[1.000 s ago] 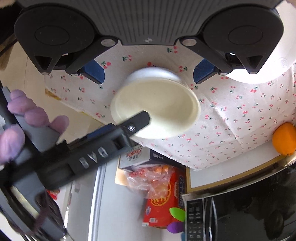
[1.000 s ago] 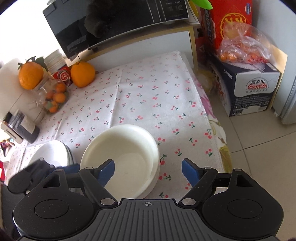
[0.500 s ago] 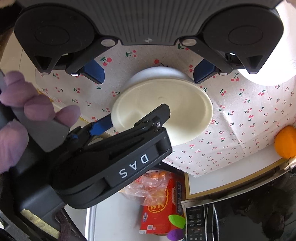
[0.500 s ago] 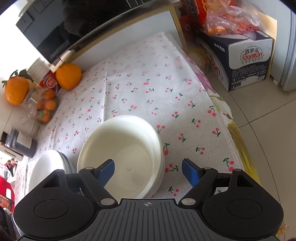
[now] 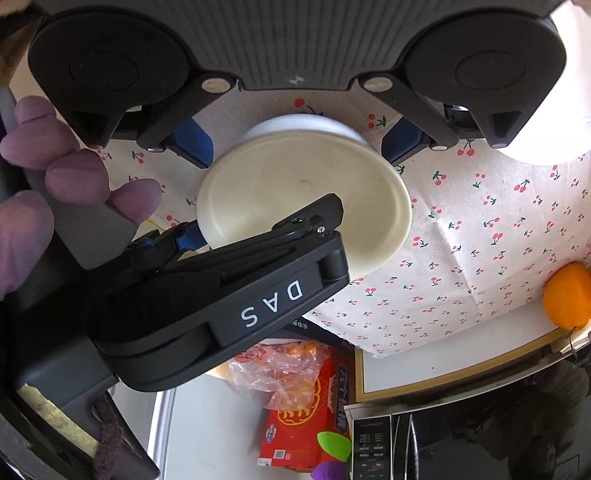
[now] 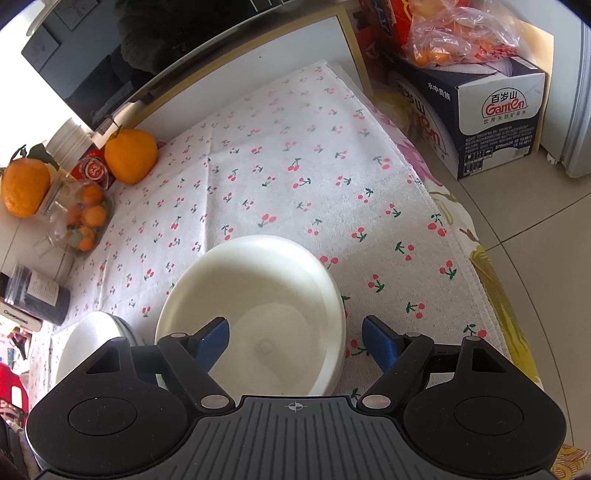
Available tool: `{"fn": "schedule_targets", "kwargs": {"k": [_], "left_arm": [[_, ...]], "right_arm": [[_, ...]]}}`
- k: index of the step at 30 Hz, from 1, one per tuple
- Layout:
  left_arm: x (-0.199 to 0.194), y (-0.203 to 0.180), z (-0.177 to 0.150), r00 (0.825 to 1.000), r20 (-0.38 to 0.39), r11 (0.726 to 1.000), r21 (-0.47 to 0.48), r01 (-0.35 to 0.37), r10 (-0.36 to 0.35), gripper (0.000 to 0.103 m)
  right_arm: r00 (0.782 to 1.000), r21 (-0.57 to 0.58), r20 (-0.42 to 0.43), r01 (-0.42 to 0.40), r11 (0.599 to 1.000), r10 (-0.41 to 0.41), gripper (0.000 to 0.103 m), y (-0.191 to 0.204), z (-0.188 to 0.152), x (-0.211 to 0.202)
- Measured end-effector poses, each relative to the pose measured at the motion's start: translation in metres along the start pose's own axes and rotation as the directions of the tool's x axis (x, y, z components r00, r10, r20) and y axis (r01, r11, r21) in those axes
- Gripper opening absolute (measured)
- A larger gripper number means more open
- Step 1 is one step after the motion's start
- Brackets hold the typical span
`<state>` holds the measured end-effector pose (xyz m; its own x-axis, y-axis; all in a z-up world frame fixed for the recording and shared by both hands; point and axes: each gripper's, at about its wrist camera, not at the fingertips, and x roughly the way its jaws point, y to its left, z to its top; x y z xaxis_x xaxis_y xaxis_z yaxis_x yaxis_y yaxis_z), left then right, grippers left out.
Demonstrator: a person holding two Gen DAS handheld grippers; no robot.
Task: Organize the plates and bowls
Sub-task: 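Close both tools on the rim of the nested bowl stack, then lift the nested bowls with both tools and carry them over the plate stack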
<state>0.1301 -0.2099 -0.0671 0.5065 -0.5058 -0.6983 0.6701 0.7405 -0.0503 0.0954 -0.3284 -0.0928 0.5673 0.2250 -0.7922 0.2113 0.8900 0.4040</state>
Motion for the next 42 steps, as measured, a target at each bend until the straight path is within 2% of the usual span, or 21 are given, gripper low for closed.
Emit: {"fn": "schedule_targets", "kwargs": {"k": [4, 7, 10, 15, 18, 42], "left_arm": [[0.0, 0.001, 0.002, 1.0, -0.002, 1.0, -0.008, 0.001, -0.001, 0.094], [0.001, 0.001, 0.003, 1.0, -0.003, 1.0, -0.004, -0.003, 0.003, 0.094], [0.002, 0.001, 0.003, 1.0, -0.003, 1.0, 0.0, -0.006, 0.006, 0.094], [0.002, 0.002, 0.004, 1.0, 0.0, 1.0, -0.011, -0.007, 0.007, 0.094], [0.0, 0.004, 0.005, 1.0, 0.005, 1.0, -0.03, 0.002, -0.002, 0.093], [-0.035, 0.011, 0.017, 0.997, 0.074, 0.996, -0.088, 0.033, -0.027, 0.093]], "right_arm": [[1.0, 0.012, 0.006, -0.004, 1.0, 0.004, 0.067, -0.001, 0.001, 0.0], [1.0, 0.009, 0.005, -0.003, 1.0, 0.003, 0.056, -0.001, 0.001, 0.0], [1.0, 0.001, 0.009, 0.014, 1.0, -0.014, 0.05, 0.0, 0.0, 0.001], [0.999, 0.011, 0.012, 0.03, 0.999, -0.03, 0.033, -0.005, 0.001, 0.0], [0.999, 0.015, 0.019, 0.029, 0.999, -0.029, 0.029, -0.007, 0.002, -0.003], [0.995, -0.058, 0.096, -0.017, 0.998, 0.022, 0.027, 0.014, 0.008, -0.046]]}}
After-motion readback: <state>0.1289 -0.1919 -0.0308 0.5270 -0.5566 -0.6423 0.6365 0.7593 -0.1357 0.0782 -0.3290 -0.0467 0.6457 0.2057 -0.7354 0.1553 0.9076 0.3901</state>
